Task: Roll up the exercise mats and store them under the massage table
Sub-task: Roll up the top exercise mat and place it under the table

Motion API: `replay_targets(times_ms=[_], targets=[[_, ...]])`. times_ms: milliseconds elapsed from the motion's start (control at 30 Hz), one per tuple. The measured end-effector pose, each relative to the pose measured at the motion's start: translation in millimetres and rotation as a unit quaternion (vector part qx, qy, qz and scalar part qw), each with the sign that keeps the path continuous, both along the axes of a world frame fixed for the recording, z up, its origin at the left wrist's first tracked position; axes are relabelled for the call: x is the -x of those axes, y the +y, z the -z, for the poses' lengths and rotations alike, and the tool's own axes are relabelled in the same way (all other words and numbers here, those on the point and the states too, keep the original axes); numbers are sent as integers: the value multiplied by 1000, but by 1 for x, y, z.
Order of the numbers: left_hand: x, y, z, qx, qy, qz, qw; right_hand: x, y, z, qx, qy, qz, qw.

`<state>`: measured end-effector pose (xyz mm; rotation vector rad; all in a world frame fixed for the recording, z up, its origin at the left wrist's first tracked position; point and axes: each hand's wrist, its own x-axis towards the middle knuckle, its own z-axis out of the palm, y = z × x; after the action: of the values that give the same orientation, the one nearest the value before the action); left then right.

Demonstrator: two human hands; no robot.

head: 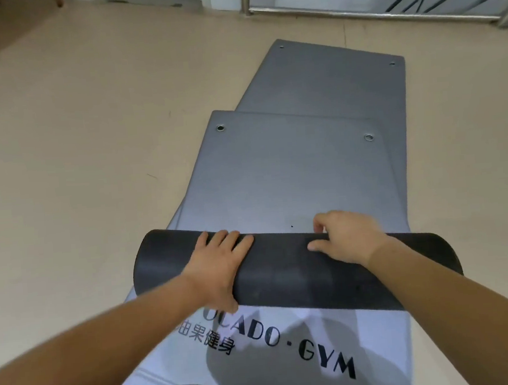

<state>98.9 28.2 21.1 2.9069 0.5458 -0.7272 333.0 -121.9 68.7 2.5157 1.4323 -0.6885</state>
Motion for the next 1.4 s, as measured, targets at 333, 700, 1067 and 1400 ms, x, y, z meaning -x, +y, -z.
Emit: replay_targets(times_ms=[333, 700, 1067, 1400], targets=[[-50, 50, -43, 238, 149, -95, 955, 50, -18, 11, 67, -104, -134, 983], [31, 11, -81, 135, -44, -82, 987, 33, 23, -13, 165, 250, -26, 954], [47, -15, 5, -44, -102, 50, 993, 18, 26, 14, 168, 330, 76, 926], [-49, 50, -49, 110, 106, -7, 988, 70, 14, 0, 155, -51, -83, 983]])
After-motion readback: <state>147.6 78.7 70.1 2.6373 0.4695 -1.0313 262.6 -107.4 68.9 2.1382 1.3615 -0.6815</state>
